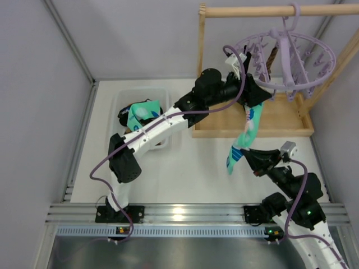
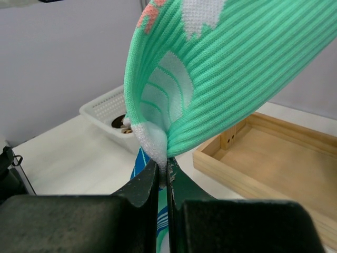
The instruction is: Remove the socks clipped to the hanger
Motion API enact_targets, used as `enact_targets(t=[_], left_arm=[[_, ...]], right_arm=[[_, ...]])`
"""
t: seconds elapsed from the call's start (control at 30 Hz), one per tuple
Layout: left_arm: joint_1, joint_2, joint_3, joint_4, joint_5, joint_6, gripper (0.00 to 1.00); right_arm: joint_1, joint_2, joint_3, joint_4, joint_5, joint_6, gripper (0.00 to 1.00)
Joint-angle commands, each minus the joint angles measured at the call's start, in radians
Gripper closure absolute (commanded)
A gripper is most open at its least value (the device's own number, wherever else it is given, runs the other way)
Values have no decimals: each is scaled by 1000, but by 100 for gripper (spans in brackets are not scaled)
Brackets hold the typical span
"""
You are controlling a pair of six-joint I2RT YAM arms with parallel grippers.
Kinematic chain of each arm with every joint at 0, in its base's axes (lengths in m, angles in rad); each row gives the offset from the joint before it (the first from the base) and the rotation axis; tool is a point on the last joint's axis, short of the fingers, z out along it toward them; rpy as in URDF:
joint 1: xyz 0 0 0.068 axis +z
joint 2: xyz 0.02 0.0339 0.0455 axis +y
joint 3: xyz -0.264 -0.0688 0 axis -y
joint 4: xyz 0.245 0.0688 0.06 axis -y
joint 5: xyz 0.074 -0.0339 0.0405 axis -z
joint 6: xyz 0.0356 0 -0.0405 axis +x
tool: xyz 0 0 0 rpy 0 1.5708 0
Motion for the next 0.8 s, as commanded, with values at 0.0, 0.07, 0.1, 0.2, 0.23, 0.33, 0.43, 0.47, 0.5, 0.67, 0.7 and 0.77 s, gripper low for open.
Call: enact_targets(t=[0.0, 0.07, 0.1, 0.2, 0.23, 0.33, 0.43, 0.47, 0.5, 0.67, 0.7, 0.77], left_arm=[[-4, 11, 51, 72, -2, -2, 29], [-4, 13, 58, 72, -13, 6, 31], [-4, 16, 60, 73, -16, 7, 31], [-3, 19, 66, 80, -20, 20, 34], [-3, 19, 66, 80, -22, 21, 34], [-3, 20, 71, 80, -30, 32, 22], [0, 19, 69, 80, -45, 30, 2], [3, 17, 69, 80, -52, 24, 2], [5, 17, 69, 80, -51, 20, 2], [5, 13, 65, 81, -46, -6, 2], [6, 8, 63, 80, -40, -11, 2], [5, 2, 45, 80, -36, -22, 2]], right_arm=[[-2, -127, 35, 1, -19, -14, 100], [-2, -127, 37, -4, -21, -14, 100], [-2, -127, 37, -7, -24, -14, 100], [-2, -129, 40, -15, -32, -13, 100], [-2, -127, 42, -19, -33, -11, 100], [-2, -127, 57, -56, -35, -9, 100], [-2, -129, 95, -127, -4, -5, 100], [-2, -129, 112, -143, 13, -6, 100], [-2, -129, 123, -174, 22, 0, 100], [-2, -129, 181, -223, 63, -11, 100], [-2, -129, 190, -229, 74, -17, 100], [-2, -129, 221, -251, 106, -35, 100]])
